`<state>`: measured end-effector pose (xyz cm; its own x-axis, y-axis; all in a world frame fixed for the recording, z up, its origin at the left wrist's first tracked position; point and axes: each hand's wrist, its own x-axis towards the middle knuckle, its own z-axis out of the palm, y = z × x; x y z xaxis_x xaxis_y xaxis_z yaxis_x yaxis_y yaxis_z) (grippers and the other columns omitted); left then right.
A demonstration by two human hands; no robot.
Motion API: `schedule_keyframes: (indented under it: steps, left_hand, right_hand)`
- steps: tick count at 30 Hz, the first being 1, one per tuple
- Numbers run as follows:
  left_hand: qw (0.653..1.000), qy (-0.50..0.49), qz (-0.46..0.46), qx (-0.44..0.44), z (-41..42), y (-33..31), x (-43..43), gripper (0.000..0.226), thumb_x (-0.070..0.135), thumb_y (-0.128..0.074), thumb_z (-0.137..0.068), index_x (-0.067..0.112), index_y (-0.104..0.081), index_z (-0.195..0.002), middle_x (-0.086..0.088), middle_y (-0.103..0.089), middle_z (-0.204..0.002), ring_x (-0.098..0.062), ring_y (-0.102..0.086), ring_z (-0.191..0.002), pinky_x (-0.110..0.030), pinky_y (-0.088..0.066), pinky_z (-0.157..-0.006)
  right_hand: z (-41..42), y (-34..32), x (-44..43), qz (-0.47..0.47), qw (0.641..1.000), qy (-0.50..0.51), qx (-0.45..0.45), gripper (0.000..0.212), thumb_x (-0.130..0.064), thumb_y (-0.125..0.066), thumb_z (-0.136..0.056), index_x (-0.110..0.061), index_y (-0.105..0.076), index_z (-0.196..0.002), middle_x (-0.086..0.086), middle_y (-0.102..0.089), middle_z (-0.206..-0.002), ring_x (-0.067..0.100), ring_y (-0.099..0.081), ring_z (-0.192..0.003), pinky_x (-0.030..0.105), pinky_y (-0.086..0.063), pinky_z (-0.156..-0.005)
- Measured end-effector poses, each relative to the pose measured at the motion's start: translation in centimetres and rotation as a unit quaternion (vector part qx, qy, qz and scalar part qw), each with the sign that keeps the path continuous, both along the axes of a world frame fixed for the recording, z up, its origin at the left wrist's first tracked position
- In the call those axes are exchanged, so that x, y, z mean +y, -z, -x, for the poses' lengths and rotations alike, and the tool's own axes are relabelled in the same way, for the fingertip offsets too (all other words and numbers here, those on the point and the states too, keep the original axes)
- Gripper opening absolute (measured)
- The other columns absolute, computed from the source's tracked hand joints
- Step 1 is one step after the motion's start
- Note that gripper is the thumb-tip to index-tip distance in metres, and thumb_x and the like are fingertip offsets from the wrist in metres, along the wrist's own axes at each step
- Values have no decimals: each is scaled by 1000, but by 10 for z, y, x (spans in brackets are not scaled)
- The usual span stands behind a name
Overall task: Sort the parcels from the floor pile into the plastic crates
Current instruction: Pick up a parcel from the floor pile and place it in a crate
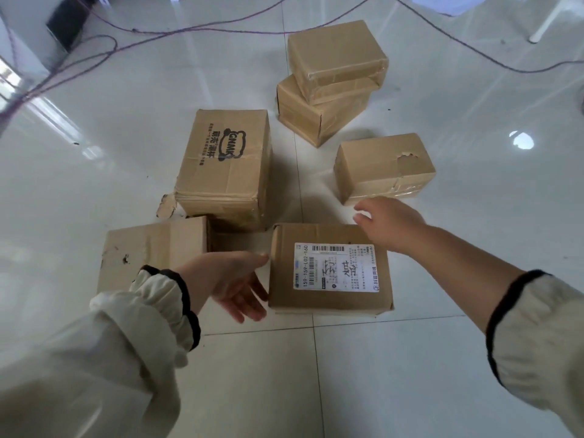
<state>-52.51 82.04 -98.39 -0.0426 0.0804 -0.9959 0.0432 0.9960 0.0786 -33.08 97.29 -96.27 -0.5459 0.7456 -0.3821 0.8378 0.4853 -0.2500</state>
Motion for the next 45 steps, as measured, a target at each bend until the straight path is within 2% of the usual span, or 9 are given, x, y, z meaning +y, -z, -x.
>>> schedule_keyframes:
  steps: [6, 12, 15, 20, 24, 26, 31, 37, 45]
  left_hand:
    - [994, -85, -61, 28, -3, -5, 10, 61, 53, -35, -98, -2, -51, -118, -23, -66, -94, -30, -67, -76, -42, -54, -66]
    - [947, -154, -254, 125, 2, 5, 22, 17, 24, -51, -97, 8, -57, -96, -12, -63, -91, -24, -66, -81, -36, -53, -64]
    - [920, -196, -325, 101, 2, 12, 23, 4, 13, -57, -94, 16, -58, -96, -5, -66, -95, -18, -64, -91, -37, -52, -74]
    - [929, -181, -312, 84, 1, 18, 15, 21, 19, -58, -93, 12, -59, -113, -6, -69, -102, -20, -65, -93, -39, -52, -76]
    - [962, -115, -246, 25, 2, 17, 8, 35, 38, -53, -94, 13, -57, -119, -9, -65, -115, -31, -62, -103, -48, -50, -85]
    - [978, -49, -204, -10, 1, 16, 5, 40, 37, -54, -94, 15, -50, -127, -10, -60, -122, -35, -60, -108, -52, -50, -89]
    - [981, -10, -191, -38, 2, 19, 5, 41, 31, -57, -93, 13, -50, -129, -12, -62, -119, -35, -62, -105, -51, -50, -92]
    - [981, -12, -183, -65, 11, 25, 12, 34, 24, -59, -92, 10, -55, -123, -15, -64, -119, -36, -63, -105, -46, -53, -87]
    - [977, -57, -200, -36, -3, 6, 17, 37, 22, -62, -89, 12, -57, -124, -10, -66, -116, -31, -63, -105, -42, -52, -90]
  right_hand:
    - [-3, 10, -3, -6, 989, -29, -142, 30, -38, -48, -95, -13, -64, -99, 2, -60, -90, 21, -58, -86, 30, -45, -73]
    - [-12, 0, -12, 299, 936, 22, -184, 23, -24, -54, -94, -5, -67, -98, 6, -74, -95, 18, -73, -74, 26, -55, -68]
    - [-12, 3, -22, 337, 925, 28, -173, 27, -23, -48, -98, -3, -65, -107, 5, -74, -102, 17, -71, -77, 28, -56, -77]
    - [-15, 9, -18, 360, 918, 66, -150, 36, -31, -49, -97, -6, -61, -119, -2, -74, -92, 18, -72, -79, 30, -57, -74]
    - [-23, 20, -11, 410, 894, 169, -70, 53, -37, -54, -94, -11, -41, -139, 9, -53, -136, 33, -60, -111, 44, -50, -91]
    - [-24, 27, -14, 445, 874, 192, -24, 56, -37, -52, -95, -12, -36, -143, 9, -44, -144, 33, -51, -124, 44, -46, -95]
    - [-28, 40, -18, 493, 848, 194, 20, 34, -33, -48, -98, -18, -45, -129, 7, -52, -136, 31, -52, -122, 44, -44, -99]
    - [-31, 50, -13, 539, 816, 199, 60, 28, -29, -47, -98, -15, -54, -122, 9, -61, -123, 31, -58, -114, 46, -43, -103]
    - [-33, 25, -18, 551, 788, 259, 89, 39, -27, -44, -100, -13, -45, -137, 6, -55, -131, 32, -50, -124, 53, -39, -105]
